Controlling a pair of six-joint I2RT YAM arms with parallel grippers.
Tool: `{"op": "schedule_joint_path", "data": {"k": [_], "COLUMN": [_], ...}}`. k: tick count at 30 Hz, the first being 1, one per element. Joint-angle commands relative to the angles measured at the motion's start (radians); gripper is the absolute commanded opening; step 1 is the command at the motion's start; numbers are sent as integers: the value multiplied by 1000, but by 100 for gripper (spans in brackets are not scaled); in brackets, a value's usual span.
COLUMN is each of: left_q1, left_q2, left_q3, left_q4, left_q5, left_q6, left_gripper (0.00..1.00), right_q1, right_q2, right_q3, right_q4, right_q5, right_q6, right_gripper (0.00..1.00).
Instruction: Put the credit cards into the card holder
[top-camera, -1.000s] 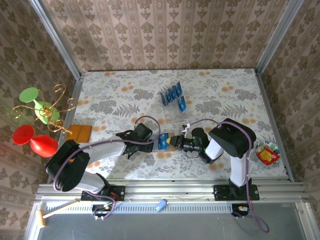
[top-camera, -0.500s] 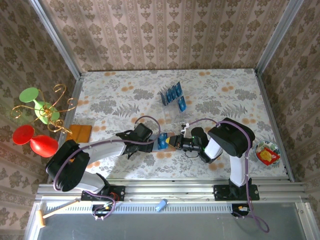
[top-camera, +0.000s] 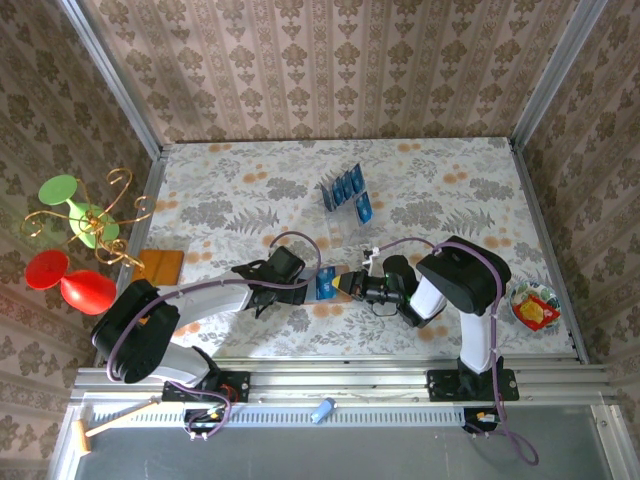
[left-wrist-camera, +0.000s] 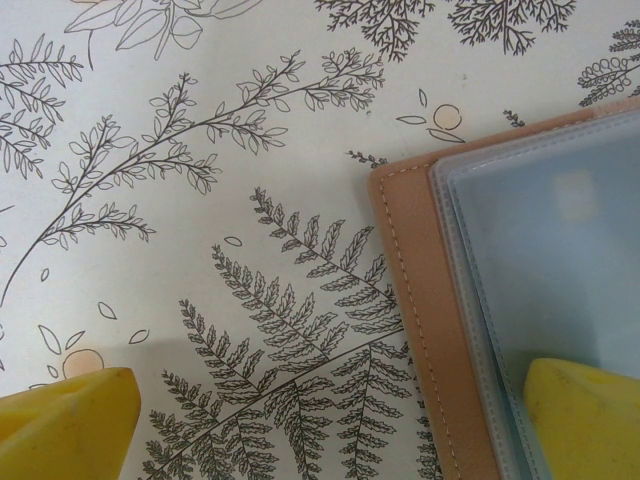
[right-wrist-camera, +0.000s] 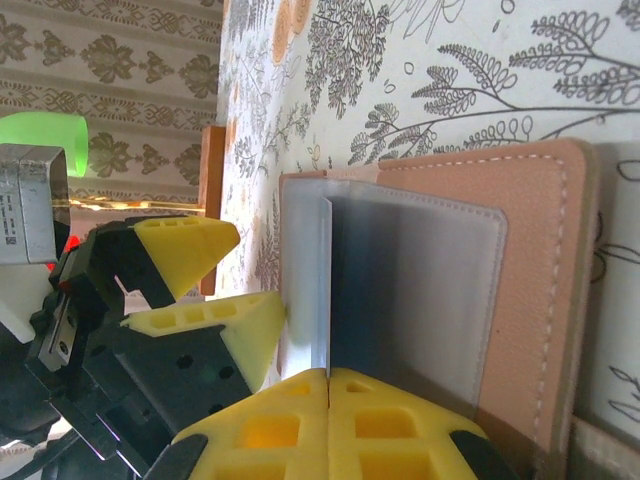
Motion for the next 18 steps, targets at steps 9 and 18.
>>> {"op": "schedule_joint_path", "data": {"k": [9, 18], "left_q1": [-1, -1], "left_q2": [5, 12], "left_q3": [-14, -14], "left_q4": [-12, -7], "left_q5": [-12, -10], "left_q6": [-4, -7], "left_gripper": [100, 100], "right_q1": [6, 6], "right_q2": [-51, -43], "right_q3": [-15, 22], "right_q4": [-252, -266], "right_q5": [7, -5], "right_q6": [-34, -39], "right_gripper": [0, 0]}}
